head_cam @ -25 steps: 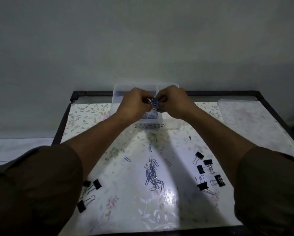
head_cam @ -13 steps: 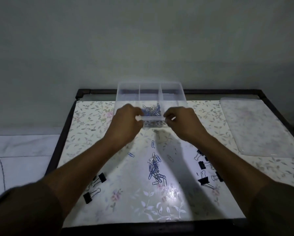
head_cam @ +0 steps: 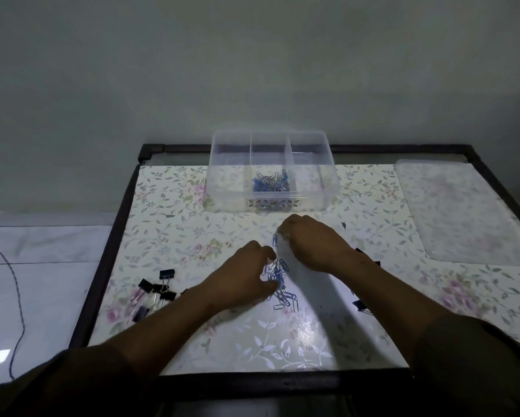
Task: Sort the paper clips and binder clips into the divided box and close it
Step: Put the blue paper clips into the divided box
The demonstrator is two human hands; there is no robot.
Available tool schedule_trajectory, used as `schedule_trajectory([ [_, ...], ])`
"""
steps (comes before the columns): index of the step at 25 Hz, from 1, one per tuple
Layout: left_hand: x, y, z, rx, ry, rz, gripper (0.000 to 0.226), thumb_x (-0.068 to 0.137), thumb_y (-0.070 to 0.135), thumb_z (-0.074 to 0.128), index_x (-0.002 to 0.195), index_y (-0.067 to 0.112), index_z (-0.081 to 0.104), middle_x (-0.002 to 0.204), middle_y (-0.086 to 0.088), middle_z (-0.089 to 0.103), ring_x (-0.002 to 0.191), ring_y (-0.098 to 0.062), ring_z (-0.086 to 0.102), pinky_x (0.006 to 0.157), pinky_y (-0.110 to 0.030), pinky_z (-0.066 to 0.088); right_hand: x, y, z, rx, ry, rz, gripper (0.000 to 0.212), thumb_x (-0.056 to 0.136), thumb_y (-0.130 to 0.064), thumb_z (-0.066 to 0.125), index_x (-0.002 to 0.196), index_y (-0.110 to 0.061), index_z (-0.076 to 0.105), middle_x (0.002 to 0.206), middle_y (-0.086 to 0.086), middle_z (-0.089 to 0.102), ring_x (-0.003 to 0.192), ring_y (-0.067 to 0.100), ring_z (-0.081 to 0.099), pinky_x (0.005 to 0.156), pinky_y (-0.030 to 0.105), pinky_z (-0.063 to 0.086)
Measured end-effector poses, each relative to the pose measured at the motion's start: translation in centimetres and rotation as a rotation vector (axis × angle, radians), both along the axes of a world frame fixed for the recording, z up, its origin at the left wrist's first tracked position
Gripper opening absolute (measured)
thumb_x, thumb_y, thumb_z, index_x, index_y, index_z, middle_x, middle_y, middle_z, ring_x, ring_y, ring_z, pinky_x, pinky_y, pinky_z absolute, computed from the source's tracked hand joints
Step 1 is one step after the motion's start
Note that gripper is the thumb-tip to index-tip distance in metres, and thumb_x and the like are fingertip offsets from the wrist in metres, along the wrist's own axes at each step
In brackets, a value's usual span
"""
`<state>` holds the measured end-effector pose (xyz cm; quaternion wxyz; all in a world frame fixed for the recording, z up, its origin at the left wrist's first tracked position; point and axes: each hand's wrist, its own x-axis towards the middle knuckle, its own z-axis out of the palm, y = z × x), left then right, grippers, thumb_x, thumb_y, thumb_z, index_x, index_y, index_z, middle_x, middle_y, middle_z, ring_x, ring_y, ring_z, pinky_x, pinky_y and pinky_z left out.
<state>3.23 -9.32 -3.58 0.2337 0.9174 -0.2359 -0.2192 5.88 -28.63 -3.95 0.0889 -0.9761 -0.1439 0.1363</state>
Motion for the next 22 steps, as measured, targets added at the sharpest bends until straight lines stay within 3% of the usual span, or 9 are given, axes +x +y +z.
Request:
schedule_trajectory([
  [2, 0.6, 0.3, 0.0, -0.042, -0.034, 0.048, 0.045, 0.083, 0.037, 0.073, 0.12, 0.019, 0.056, 0.116, -0.005, 0.055, 0.092, -0.017, 0.059, 0.078, -0.027, 0.046, -0.7, -0.2, 0.6, 0.058, 0.066, 0.011, 0.032, 0.096, -0.007, 0.05, 0.122, -0.014, 0.067, 0.126, 0.007, 0.063, 0.11, 0.03, 0.061, 0.09, 0.044, 0.051],
  [4, 0.9, 0.5, 0.0, -0.037, -0.094, 0.094, 0.052, 0.084, 0.037, 0.072, 0.127, 0.018, 0.052, 0.122, -0.008, 0.053, 0.099, -0.02, 0.058, 0.079, -0.028, 0.045, -1.9, -0.7, 1.2, 0.118, 0.131, 0.017, 0.028, 0.097, -0.01, 0.053, 0.12, -0.017, 0.068, 0.123, 0.004, 0.067, 0.109, 0.025, 0.062, 0.09, 0.042, 0.052],
  [8, 2.5, -0.1, -0.6, 0.1, -0.121, 0.073, 0.084, 0.084, 0.05, 0.066, 0.152, 0.017, 0.03, 0.14, -0.015, 0.038, 0.128, -0.033, 0.04, 0.101, -0.038, 0.042, -3.6, -2.6, 1.8, 0.128, 0.1, -0.131, 0.03, 0.093, -0.014, 0.059, 0.122, -0.018, 0.065, 0.12, 0.005, 0.068, 0.105, 0.025, 0.064, 0.087, 0.041, 0.054],
  [12, 2.9, -0.9, -0.6, 0.177, -0.161, -0.071, 0.075, 0.084, 0.055, 0.062, 0.146, 0.019, 0.041, 0.132, -0.012, 0.041, 0.12, -0.032, 0.043, 0.096, -0.039, 0.044, -4.7, -2.4, 1.2, 0.036, 0.138, -0.178, 0.025, 0.09, -0.017, 0.066, 0.115, -0.014, 0.065, 0.11, 0.007, 0.065, 0.102, 0.025, 0.061, 0.08, 0.035, 0.05],
  [16, 1.0, 0.0, 0.3, 0.087, -0.033, -0.205, 0.057, 0.085, 0.044, 0.068, 0.136, 0.022, 0.055, 0.119, -0.004, 0.046, 0.1, -0.019, 0.052, 0.081, -0.028, 0.045, -4.1, 0.0, 0.7, 0.076, 0.097, -0.149, 0.019, 0.087, -0.008, 0.064, 0.105, -0.012, 0.067, 0.103, 0.009, 0.069, 0.097, 0.027, 0.063, 0.076, 0.036, 0.051],
  [19, 0.4, 1.4, 0.6, 0.086, 0.005, -0.2, 0.059, 0.084, 0.04, 0.07, 0.136, 0.024, 0.05, 0.118, -0.002, 0.046, 0.098, -0.017, 0.052, 0.077, -0.025, 0.042, -3.5, 1.3, 0.9, 0.135, 0.149, -0.136, 0.022, 0.088, -0.013, 0.067, 0.109, -0.016, 0.069, 0.109, 0.008, 0.071, 0.097, 0.027, 0.065, 0.081, 0.039, 0.056],
  [22, 0.4, 2.5, 0.3, 0.194, -0.107, -0.077, 0.074, 0.077, 0.047, 0.075, 0.137, 0.019, 0.042, 0.121, -0.008, 0.044, 0.105, -0.025, 0.051, 0.079, -0.031, 0.044, -4.1, 0.9, 1.2, 0.048, 0.156, -0.125, 0.049, 0.082, -0.035, 0.078, 0.125, -0.025, 0.056, 0.118, 0.001, 0.061, 0.1, 0.026, 0.062, 0.081, 0.041, 0.055],
])
